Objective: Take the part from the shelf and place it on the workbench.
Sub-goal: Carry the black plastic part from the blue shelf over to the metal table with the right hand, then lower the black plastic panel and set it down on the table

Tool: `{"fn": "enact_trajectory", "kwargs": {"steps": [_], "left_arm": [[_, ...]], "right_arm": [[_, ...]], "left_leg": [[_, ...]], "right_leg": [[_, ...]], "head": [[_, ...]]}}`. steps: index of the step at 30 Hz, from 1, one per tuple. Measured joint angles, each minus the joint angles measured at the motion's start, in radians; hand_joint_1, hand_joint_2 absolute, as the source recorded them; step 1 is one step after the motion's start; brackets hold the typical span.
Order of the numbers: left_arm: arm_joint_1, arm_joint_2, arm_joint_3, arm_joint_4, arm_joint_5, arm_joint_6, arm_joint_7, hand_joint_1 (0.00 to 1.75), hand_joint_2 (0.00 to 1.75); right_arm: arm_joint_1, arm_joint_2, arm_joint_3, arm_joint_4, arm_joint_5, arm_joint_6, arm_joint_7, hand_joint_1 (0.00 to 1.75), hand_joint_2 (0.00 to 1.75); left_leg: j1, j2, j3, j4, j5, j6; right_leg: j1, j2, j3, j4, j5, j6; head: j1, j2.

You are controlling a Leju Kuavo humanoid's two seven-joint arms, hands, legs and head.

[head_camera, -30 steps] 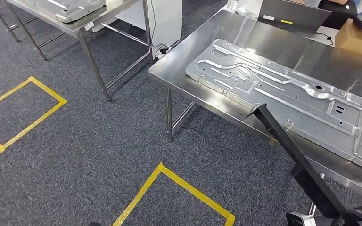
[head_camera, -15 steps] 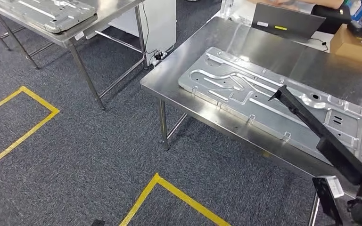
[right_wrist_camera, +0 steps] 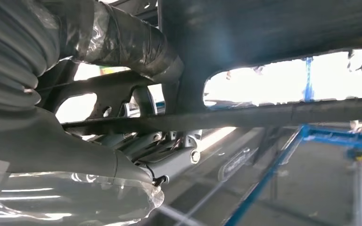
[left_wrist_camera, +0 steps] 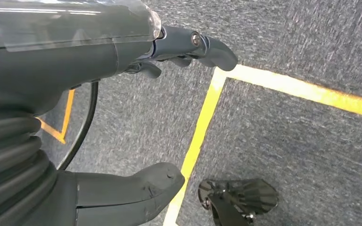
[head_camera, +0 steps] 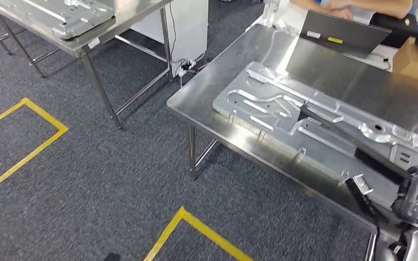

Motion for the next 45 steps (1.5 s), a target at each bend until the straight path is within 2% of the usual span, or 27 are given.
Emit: {"fn": "enact_trajectory", "kwargs": {"steps": [1, 3, 4, 7, 8, 9, 10, 12, 14, 15, 18, 20, 22, 24, 25, 26, 28, 30, 34, 36, 38, 39, 40, 41, 42, 43, 45], "left_arm": [[-0.001, 0.0, -0.002, 0.0, -0.002, 0.0, -0.001, 0.0, 1.75], [-0.005, -0.001, -0.004, 0.0, -0.006, 0.0, 0.0, 0.0, 1.75], [-0.008, -0.001, -0.005, 0.0, -0.007, 0.0, 0.0, 0.0, 1.75], [-0.011, -0.002, -0.006, 0.0, -0.009, 0.0, 0.002, 0.0, 1.75], [-0.009, -0.002, -0.006, 0.0, -0.01, 0.0, 0.003, 0.0, 1.75], [-0.007, -0.002, -0.006, 0.0, -0.01, 0.0, 0.004, 0.0, 1.75], [-0.004, -0.001, -0.006, 0.0, -0.01, 0.0, 0.005, 0.0, 1.75], [0.0, 0.0, -0.006, 0.0, -0.01, 0.0, 0.006, 0.0, 1.75], [0.002, 0.001, -0.006, 0.0, -0.011, 0.0, 0.007, 0.0, 1.75], [0.003, 0.002, -0.006, 0.0, -0.011, 0.0, 0.008, 0.0, 1.75], [0.002, 0.0, -0.006, 0.0, -0.013, 0.0, 0.011, 0.0, 1.75], [0.0, -0.001, -0.006, 0.0, -0.014, 0.0, 0.012, 0.0, 1.75], [-0.001, -0.001, -0.005, 0.0, -0.014, 0.0, 0.012, 0.0, 1.75], [0.0, 0.0, -0.005, 0.0, -0.014, 0.0, 0.012, 0.0, 1.75], [0.001, 0.0, -0.005, 0.0, -0.014, 0.0, 0.012, 0.0, 1.75], [0.002, -0.001, -0.005, 0.0, -0.014, 0.0, 0.012, 0.0, 1.75], [0.002, -0.001, -0.005, 0.0, -0.014, 0.0, 0.012, 0.0, 1.75], [0.001, -0.001, -0.004, 0.0, -0.014, 0.0, 0.012, 0.0, 1.75], [-0.003, -0.001, -0.003, 0.0, -0.013, 0.0, 0.013, 0.0, 1.75], [-0.007, 0.0, -0.002, 0.0, -0.012, 0.0, 0.012, 0.0, 1.75], [-0.007, 0.0, -0.002, 0.0, -0.01, 0.0, 0.007, 0.0, 1.75], [-0.005, 0.0, -0.002, 0.0, -0.009, 0.0, 0.003, 0.0, 1.75], [-0.004, 0.0, -0.001, 0.0, -0.008, -0.001, -0.001, 0.0, 1.75], [-0.003, 0.001, 0.0, 0.0, -0.008, -0.002, -0.004, 0.0, 1.75], [-0.002, 0.002, 0.001, 0.0, -0.008, -0.004, -0.008, 0.0, 1.31], [-0.002, 0.003, 0.002, 0.0, -0.01, -0.007, -0.01, 0.0, 0.87], [-0.002, 0.003, 0.004, 0.0, -0.013, -0.012, -0.012, 0.0, 0.0]], "right_arm": [[-0.009, -0.01, 0.022, 0.012, 0.005, 0.0, 0.011, 1.75, 1.75], [-0.03, -0.032, 0.073, 0.031, 0.01, 0.007, 0.041, 1.75, 1.75], [-0.044, -0.044, 0.106, 0.044, 0.01, 0.012, 0.058, 1.75, 1.75], [-0.073, -0.068, 0.201, 0.08, 0.011, 0.022, 0.088, 1.75, 1.75], [-0.075, -0.073, 0.222, 0.089, 0.011, 0.023, 0.09, 1.75, 1.75], [-0.075, -0.076, 0.238, 0.097, 0.011, 0.024, 0.091, 1.75, 1.75], [-0.076, -0.079, 0.25, 0.103, 0.011, 0.025, 0.093, 1.75, 1.75], [-0.08, -0.085, 0.272, 0.114, 0.011, 0.028, 0.095, 1.75, 1.75], [-0.091, -0.093, 0.296, 0.128, 0.011, 0.031, 0.099, 1.75, 1.75], [-0.097, -0.098, 0.309, 0.134, 0.011, 0.032, 0.103, 1.75, 1.75], [-0.116, -0.118, 0.344, 0.151, 0.011, 0.032, 0.119, 1.75, 1.75], [-0.131, -0.129, 0.358, 0.159, 0.011, 0.032, 0.126, 1.75, 1.75], [-0.14, -0.134, 0.367, 0.168, 0.011, 0.032, 0.128, 1.75, 1.75], [-0.141, -0.136, 0.373, 0.178, 0.011, 0.032, 0.127, 1.75, 1.75], [-0.141, -0.136, 0.375, 0.182, 0.011, 0.032, 0.126, 1.75, 1.75], [-0.141, -0.137, 0.377, 0.185, 0.011, 0.032, 0.126, 1.75, 1.75], [-0.14, -0.14, 0.379, 0.189, 0.011, 0.032, 0.125, 1.75, 1.75], [-0.14, -0.143, 0.38, 0.192, 0.011, 0.034, 0.121, 1.75, 1.75], [-0.14, -0.147, 0.381, 0.195, 0.011, 0.038, 0.117, 1.75, 1.75], [-0.141, -0.147, 0.381, 0.196, 0.011, 0.038, 0.115, 1.75, 1.75], [-0.143, -0.146, 0.381, 0.196, 0.011, 0.036, 0.113, 1.75, 1.75], [-0.143, -0.146, 0.381, 0.197, 0.011, 0.034, 0.111, 1.31, 1.31], [-0.143, -0.145, 0.381, 0.198, 0.011, 0.033, 0.11, 0.87, 0.87], [-0.143, -0.145, 0.381, 0.199, 0.011, 0.032, 0.109, 0.44, 0.44], [-0.143, -0.144, 0.381, 0.202, 0.011, 0.031, 0.108, 0.0, 0.0], [-0.144, -0.143, 0.381, 0.205, 0.011, 0.031, 0.106, 0.0, 0.0], [-0.146, -0.14, 0.381, 0.211, 0.011, 0.03, 0.101, 0.0, 0.0]], "left_leg": [[0.0, 0.0, 0.004, 0.001, 0.0, -0.007], [0.0, 0.001, 0.005, 0.027, 0.001, -0.017], [-0.001, 0.002, -0.009, 0.058, -0.002, -0.02], [0.0, 0.002, -0.122, 0.228, -0.061, -0.022], [0.0, 0.002, -0.16, 0.269, -0.08, -0.023], [0.0, 0.002, -0.185, 0.282, -0.083, -0.023], [-0.001, 0.003, -0.194, 0.262, -0.063, -0.022], [-0.001, 0.003, -0.175, 0.146, 0.034, -0.016], [-0.004, 0.003, -0.154, 0.049, 0.097, -0.012], [-0.006, 0.003, -0.151, 0.03, 0.106, -0.009], [-0.005, 0.001, -0.134, 0.018, 0.101, 0.005], [-0.001, 0.002, -0.114, 0.008, 0.097, 0.013], [-0.001, 0.001, -0.1, 0.003, 0.086, 0.017], [-0.002, 0.0, -0.084, 0.003, 0.071, 0.018], [-0.002, -0.001, -0.073, 0.003, 0.063, 0.017], [-0.002, -0.001, -0.061, 0.003, 0.054, 0.016], [-0.003, -0.001, -0.037, 0.002, 0.036, 0.011], [-0.004, -0.002, -0.021, 0.001, 0.02, 0.0], [-0.004, 0.001, -0.007, 0.033, 0.004, -0.023], [-0.002, 0.002, -0.053, 0.121, -0.033, -0.027], [-0.002, 0.002, -0.132, 0.238, -0.083, -0.032], [-0.002, 0.002, -0.162, 0.27, -0.096, -0.034], [-0.003, 0.003, -0.177, 0.268, -0.088, -0.035], [-0.003, 0.003, -0.177, 0.233, -0.056, -0.034], [-0.003, 0.003, -0.164, 0.172, -0.005, -0.031], [-0.003, 0.004, -0.149, 0.111, 0.041, -0.028], [-0.007, 0.005, -0.132, 0.036, 0.085, -0.019]], "right_leg": [[0.005, -0.001, 0.006, -0.006, -0.004, -0.007], [0.002, 0.0, 0.029, -0.021, -0.004, -0.02], [0.0, 0.0, 0.042, -0.026, -0.007, -0.025], [-0.001, 0.0, 0.067, -0.033, -0.023, -0.038], [0.0, 0.0, 0.074, -0.033, -0.03, -0.038], [0.0, 0.0, 0.083, -0.033, -0.039, -0.038], [0.001, 0.0, 0.094, -0.033, -0.048, -0.036], [0.001, 0.0, 0.119, -0.033, -0.068, -0.031], [0.003, 0.002, 0.134, -0.03, -0.087, -0.021], [0.004, 0.003, 0.136, -0.027, -0.093, -0.014], [0.003, 0.004, 0.14, -0.012, -0.094, 0.003], [0.0, 0.003, 0.103, 0.059, -0.099, 0.012], [-0.004, 0.002, 0.02, 0.177, -0.137, 0.02], [-0.007, 0.002, -0.051, 0.243, -0.177, 0.024], [-0.007, 0.002, -0.064, 0.231, -0.169, 0.024], [-0.007, 0.001, -0.061, 0.188, -0.135, 0.022], [-0.003, 0.0, -0.033, 0.068, -0.035, 0.011], [0.005, -0.002, -0.014, -0.001, 0.011, -0.003], [0.007, -0.002, 0.019, -0.017, 0.006, -0.025], [0.004, -0.002, 0.035, -0.021, -0.001, -0.037], [0.006, -0.002, 0.044, -0.02, -0.01, -0.043], [0.007, -0.001, 0.051, -0.02, -0.016, -0.044], [0.007, 0.001, 0.06, -0.02, -0.023, -0.043], [0.007, 0.002, 0.07, -0.019, -0.031, -0.042], [0.007, 0.003, 0.08, -0.019, -0.039, -0.04], [0.007, 0.004, 0.088, -0.017, -0.046, -0.036], [0.009, 0.006, 0.092, -0.013, -0.057, -0.026]], "head": [[0.001, 0.0], [0.001, 0.0], [0.0, 0.0], [-0.001, 0.0], [-0.001, 0.0], [-0.001, 0.0], [-0.001, 0.0], [-0.001, 0.0], [-0.001, 0.0], [-0.001, 0.0], [0.0, 0.0], [0.001, 0.0], [0.001, 0.0], [0.002, 0.0], [0.002, 0.0], [0.002, 0.0], [0.001, 0.0], [0.002, 0.0], [0.002, 0.0], [0.002, 0.0], [0.001, 0.0], [0.001, 0.0], [0.001, 0.0], [0.001, 0.0], [0.001, 0.0], [0.001, 0.0], [0.001, 0.0]]}}
